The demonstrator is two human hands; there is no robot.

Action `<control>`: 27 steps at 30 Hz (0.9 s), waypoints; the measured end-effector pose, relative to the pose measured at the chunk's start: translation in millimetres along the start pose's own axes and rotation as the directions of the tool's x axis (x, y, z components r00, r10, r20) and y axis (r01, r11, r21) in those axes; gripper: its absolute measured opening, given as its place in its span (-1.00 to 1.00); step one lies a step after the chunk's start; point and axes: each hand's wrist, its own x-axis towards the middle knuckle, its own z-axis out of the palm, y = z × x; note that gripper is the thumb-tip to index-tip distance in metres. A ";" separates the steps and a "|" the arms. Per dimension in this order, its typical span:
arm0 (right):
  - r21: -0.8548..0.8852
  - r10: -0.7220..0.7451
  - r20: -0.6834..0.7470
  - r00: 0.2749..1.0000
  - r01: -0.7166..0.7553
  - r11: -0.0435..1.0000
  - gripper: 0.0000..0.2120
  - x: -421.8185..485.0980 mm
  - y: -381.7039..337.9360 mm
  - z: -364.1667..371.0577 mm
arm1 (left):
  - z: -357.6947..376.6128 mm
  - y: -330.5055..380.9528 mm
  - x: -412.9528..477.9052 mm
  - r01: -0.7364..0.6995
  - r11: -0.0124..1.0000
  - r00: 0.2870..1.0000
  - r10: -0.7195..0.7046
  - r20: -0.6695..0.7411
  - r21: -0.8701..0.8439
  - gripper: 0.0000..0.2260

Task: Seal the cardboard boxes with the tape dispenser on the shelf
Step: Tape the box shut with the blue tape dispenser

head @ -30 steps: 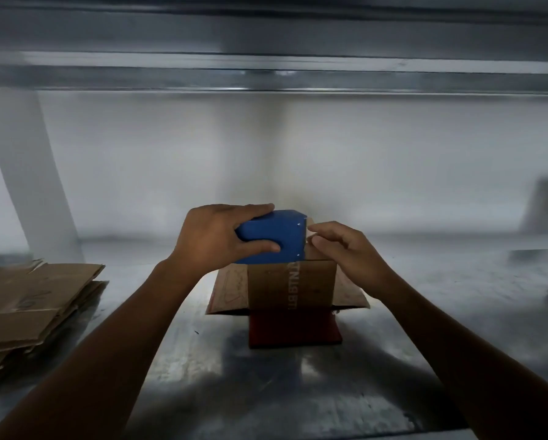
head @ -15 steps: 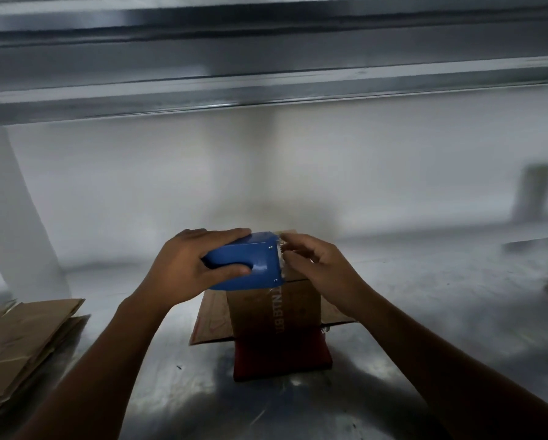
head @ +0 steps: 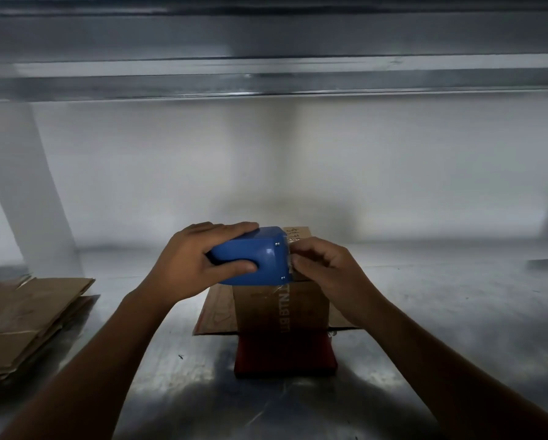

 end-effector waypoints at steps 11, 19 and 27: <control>0.027 0.013 0.012 1.000 -0.014 1.000 -0.78 3.2 -1.9 0.6 | -3.2 -0.4 -11.9 -0.016 1.000 1.000 0.016 -0.015 -0.014 -0.46; 0.146 0.113 0.056 0.992 -0.120 0.982 -0.82 6.1 -3.3 -4.2 | -1.9 -1.3 -11.5 -0.036 0.999 0.999 0.036 -0.026 -0.009 -0.48; -0.071 -0.063 -0.096 0.993 0.057 0.996 -0.83 6.9 -0.1 -0.1 | -3.2 1.8 -10.5 -0.082 0.994 0.996 0.086 -0.040 0.078 -0.47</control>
